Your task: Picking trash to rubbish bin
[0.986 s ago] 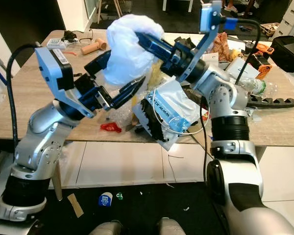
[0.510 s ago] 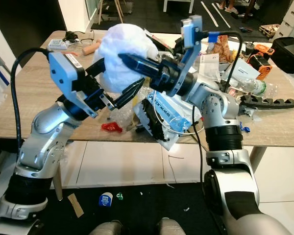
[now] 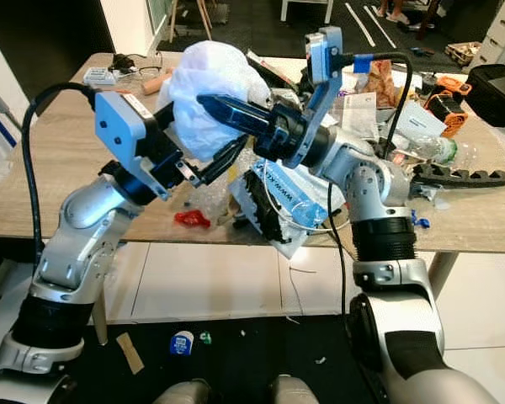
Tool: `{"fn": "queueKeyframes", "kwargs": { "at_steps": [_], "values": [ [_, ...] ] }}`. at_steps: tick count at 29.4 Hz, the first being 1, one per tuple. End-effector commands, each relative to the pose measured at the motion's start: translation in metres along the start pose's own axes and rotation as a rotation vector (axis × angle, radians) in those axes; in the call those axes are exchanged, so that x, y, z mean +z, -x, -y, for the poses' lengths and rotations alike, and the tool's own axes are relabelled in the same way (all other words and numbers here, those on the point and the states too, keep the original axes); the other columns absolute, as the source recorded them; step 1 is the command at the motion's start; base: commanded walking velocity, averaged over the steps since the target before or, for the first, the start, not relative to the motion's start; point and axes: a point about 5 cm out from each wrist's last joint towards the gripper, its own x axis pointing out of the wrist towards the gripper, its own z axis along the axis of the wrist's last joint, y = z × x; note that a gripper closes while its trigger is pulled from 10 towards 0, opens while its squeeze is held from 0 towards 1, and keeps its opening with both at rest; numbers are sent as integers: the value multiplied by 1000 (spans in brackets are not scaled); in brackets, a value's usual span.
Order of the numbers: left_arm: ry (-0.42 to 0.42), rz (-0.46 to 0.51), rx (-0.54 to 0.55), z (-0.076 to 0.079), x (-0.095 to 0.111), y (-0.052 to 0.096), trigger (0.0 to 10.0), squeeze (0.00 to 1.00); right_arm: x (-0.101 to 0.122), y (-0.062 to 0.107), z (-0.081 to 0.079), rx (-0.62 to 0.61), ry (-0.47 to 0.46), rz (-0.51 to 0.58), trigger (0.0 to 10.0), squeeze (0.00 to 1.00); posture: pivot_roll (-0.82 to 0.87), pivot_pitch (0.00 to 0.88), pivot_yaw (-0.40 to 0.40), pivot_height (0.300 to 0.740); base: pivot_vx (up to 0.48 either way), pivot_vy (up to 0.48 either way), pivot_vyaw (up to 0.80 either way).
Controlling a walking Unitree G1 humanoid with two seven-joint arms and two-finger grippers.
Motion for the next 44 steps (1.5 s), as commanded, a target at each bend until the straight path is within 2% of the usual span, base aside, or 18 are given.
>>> {"fn": "queueKeyframes", "kwargs": {
  "at_steps": [1, 20, 21, 22, 24, 25, 27, 28, 39, 42, 44],
  "values": [
    [17, 22, -9, 4, -1, -3, 0, 0, -5, 2, 4, -36, -5, -13, 0, 0, -23, 0, -55, 740, 0, 0, 0],
    [11, 29, -4, 4, -1, -1, 0, 0, -4, 2, 7, -75, 16, 5, 0, 0, -21, 0, -56, 740, 0, 0, 0],
    [11, 28, -4, 4, -1, -1, 0, 0, -4, 2, 8, -75, 27, 4, 706, 0, -18, 0, -57, 740, 0, 0, 0],
    [10, 28, -3, 3, -1, -1, 0, 0, -2, 3, 9, -85, 31, 8, 10000, 0, -18, 0, -57, 740, 0, 0, 0],
    [7, 25, -1, 3, -1, 0, 0, 0, 0, 5, 13, -107, 43, 21, 10000, 0, -18, 0, -57, 740, 0, 0, 0],
    [7, 25, 0, 2, -1, 0, 0, 0, 2, 5, 14, -114, 45, 27, 10000, 576, -18, 0, -58, 740, 0, 0, 0],
    [7, 25, 1, 2, -1, 0, 0, 0, 2, 5, 14, -116, 47, 29, 10000, 576, -18, 0, -58, 740, 0, 0, 0],
    [6, 24, 2, 2, -1, 0, 0, 0, 4, 6, 13, -113, 50, 34, 10000, 1000, -18, 0, -58, 740, 0, 0, 0],
    [-20, -16, 66, -10, -6, 6, 0, 0, 23, 16, 8, -70, 68, 77, 10000, 1000, -19, 0, -56, 740, 0, 0, 0],
    [-58, -66, 126, -23, -12, 14, 0, 0, 32, 30, -1, -21, 105, 40, 10000, 1000, -28, 0, -48, 740, 0, 0, 0],
    [-69, -79, 140, -27, -13, 17, 0, 0, 34, 33, -2, -20, 114, 30, 10000, 1000, -28, 0, -48, 740, 0, 0, 0]
  ]
}}
